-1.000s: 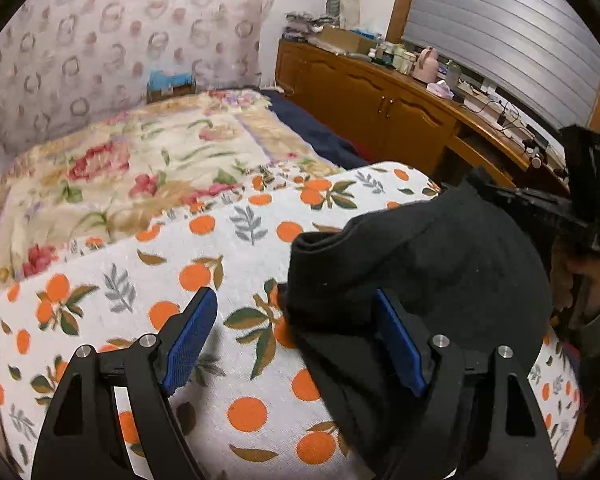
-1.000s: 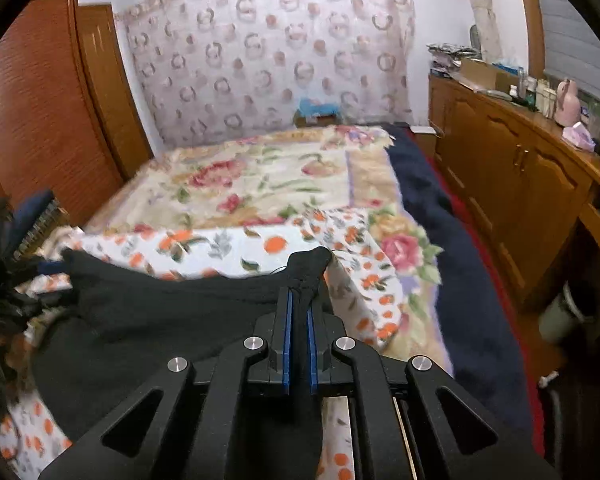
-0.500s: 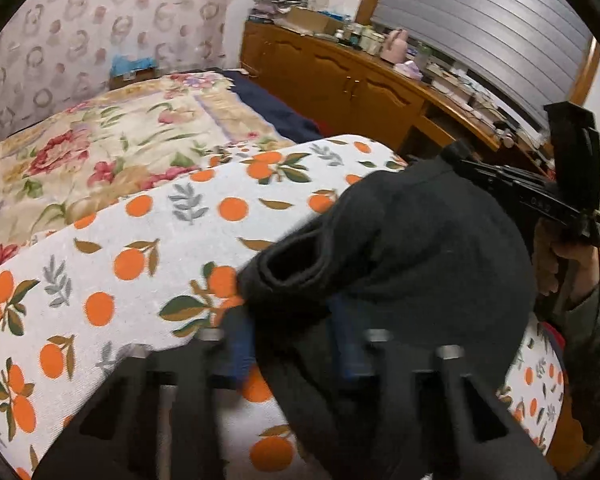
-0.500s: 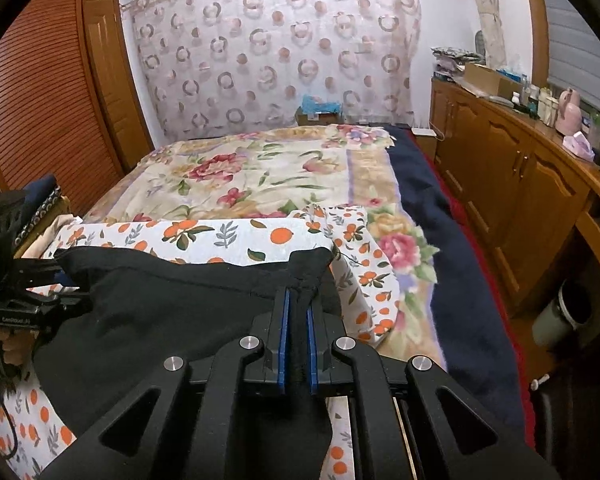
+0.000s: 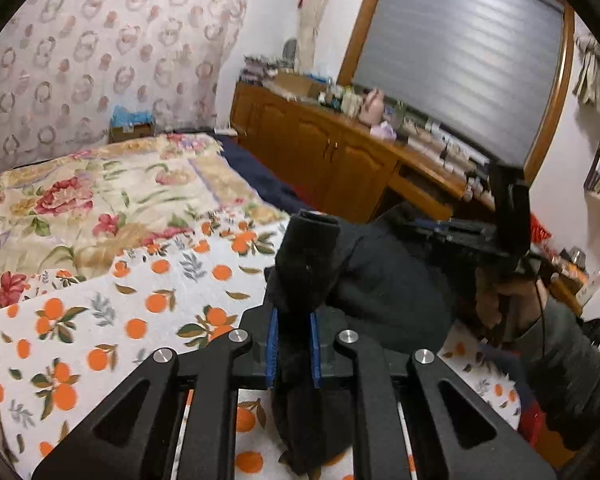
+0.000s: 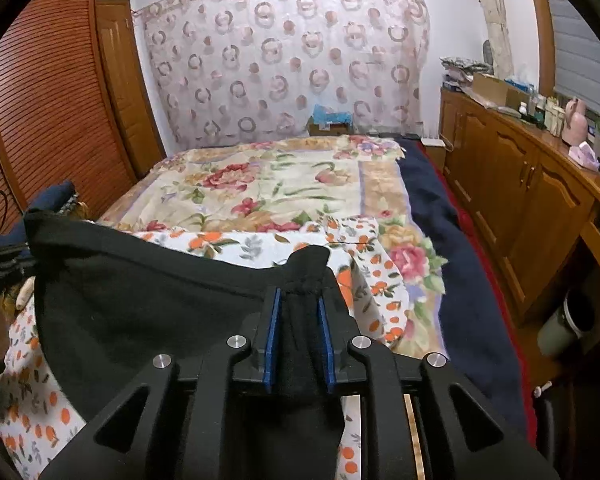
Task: Fold small clothes
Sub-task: 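Grasp the folded shirt bundle with both grippers and lift it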
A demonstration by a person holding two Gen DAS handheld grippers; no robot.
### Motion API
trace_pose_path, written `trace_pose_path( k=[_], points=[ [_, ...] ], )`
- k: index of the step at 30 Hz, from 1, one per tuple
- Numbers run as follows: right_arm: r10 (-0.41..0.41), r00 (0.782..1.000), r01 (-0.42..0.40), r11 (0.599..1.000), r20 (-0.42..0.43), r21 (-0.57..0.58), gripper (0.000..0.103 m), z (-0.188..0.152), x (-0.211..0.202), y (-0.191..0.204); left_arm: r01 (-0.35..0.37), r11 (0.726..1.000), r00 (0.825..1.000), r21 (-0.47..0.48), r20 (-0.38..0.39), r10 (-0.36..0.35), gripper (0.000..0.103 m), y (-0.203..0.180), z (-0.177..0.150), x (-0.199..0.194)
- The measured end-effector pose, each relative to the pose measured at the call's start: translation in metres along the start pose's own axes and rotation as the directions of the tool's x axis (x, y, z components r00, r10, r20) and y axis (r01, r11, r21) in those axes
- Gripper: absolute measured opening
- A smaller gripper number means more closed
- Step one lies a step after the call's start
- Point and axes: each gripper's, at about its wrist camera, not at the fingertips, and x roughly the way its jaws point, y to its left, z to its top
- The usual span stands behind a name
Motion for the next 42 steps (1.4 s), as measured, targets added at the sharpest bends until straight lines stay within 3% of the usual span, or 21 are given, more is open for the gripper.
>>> trace_pose_path(
  k=[4,7,14,17,19,23,27,31,33,39,41,42],
  points=[
    [0.013,0.999,-0.012,1.000,0.031,-0.018,0.049,-0.001,-0.006,0.006,-0.043,0.999,0.999,-0.010,0.014,0.043,0.014,0.012,0.001,-0.011],
    [0.006,1.000,-0.006,1.000,0.015,-0.026,0.059,-0.007,0.000,0.010,-0.061,0.998,0.998,-0.029,-0.029,0.060,0.014,0.024,-0.005,0.001],
    [-0.041,0.995,0.041,0.999,-0.094,0.003,0.063,-0.024,0.023,-0.007,-0.086,0.996,0.991,0.006,-0.099,0.086,0.014,0.023,-0.016,0.032],
    [-0.016,0.992,0.022,0.999,-0.121,0.047,0.065,-0.030,0.032,-0.017,-0.094,0.996,0.989,-0.001,-0.118,0.093,0.016,0.027,-0.016,0.041],
    [0.003,0.991,0.005,0.998,-0.133,0.063,0.065,-0.030,0.037,-0.018,-0.108,0.994,0.984,-0.009,-0.143,0.106,0.022,0.030,-0.017,0.048],
    [0.042,0.988,-0.029,0.996,-0.146,0.089,0.065,-0.030,0.045,-0.026,-0.134,0.991,0.974,-0.019,-0.185,0.128,0.046,0.038,-0.024,0.060],
    [0.081,0.985,-0.062,0.990,-0.150,0.126,0.065,-0.026,0.051,-0.030,-0.135,0.991,0.964,-0.026,-0.235,0.125,0.061,0.044,-0.029,0.072],
    [0.087,0.985,-0.068,0.990,-0.152,0.124,0.065,-0.027,0.052,-0.028,-0.134,0.990,0.964,-0.037,-0.235,0.121,0.075,0.046,-0.032,0.077],
    [0.088,0.984,-0.070,0.990,-0.153,0.121,0.064,-0.028,0.051,-0.026,-0.138,0.990,0.965,-0.036,-0.229,0.126,0.077,0.044,-0.031,0.079],
    [0.129,0.981,-0.116,0.989,-0.144,0.095,0.022,-0.033,0.047,-0.012,-0.132,0.991,0.968,-0.016,-0.217,0.126,0.073,0.044,-0.030,0.084],
    [0.089,0.991,-0.086,0.996,-0.102,0.034,0.017,-0.033,0.039,-0.002,-0.071,0.997,0.971,-0.034,-0.233,0.061,0.040,0.044,-0.028,0.085],
    [0.069,0.994,-0.069,0.998,-0.090,0.009,0.017,-0.033,0.035,0.004,-0.035,0.998,0.969,-0.060,-0.247,0.019,0.037,0.044,-0.028,0.085]
  ],
)
